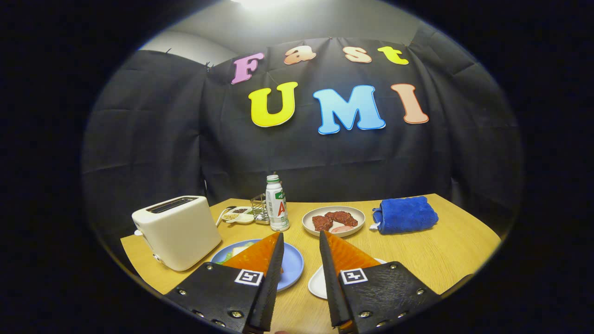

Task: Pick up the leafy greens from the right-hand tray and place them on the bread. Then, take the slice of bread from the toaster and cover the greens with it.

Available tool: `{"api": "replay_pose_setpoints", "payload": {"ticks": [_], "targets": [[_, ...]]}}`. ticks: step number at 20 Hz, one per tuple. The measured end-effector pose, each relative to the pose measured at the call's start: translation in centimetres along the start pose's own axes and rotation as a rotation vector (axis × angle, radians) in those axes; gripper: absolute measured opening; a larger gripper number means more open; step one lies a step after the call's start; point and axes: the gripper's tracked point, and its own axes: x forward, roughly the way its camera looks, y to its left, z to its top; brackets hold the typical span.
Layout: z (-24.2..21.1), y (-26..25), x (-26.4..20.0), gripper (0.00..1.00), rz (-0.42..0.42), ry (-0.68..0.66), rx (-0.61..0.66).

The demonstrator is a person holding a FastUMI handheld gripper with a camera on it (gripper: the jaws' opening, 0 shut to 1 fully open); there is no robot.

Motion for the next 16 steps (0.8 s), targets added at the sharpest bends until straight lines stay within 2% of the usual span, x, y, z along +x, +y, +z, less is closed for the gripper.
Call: {"api": "replay_pose_setpoints", "payload": {"ticks": [2,5,7,10,13,16], "targets": [[-0.3,-2.4,-0.9,0.46,-0.013,0.012,-0.024],[-0.6,-4.9,-1.9,0.46,0.054,-0.008,0.017],[-0.6,-8.9,-2.4,0.46,0.022,-0.046,0.013],[0.0,-13.0,-3.8,0.46,-0.008,-0.102,-0.058],[0.7,-15.6,-5.9,0.46,0.022,-0.119,-0.112],[2.8,-21.6,-7.8,0.46,-0.064,-0.162,-0.170]]}}
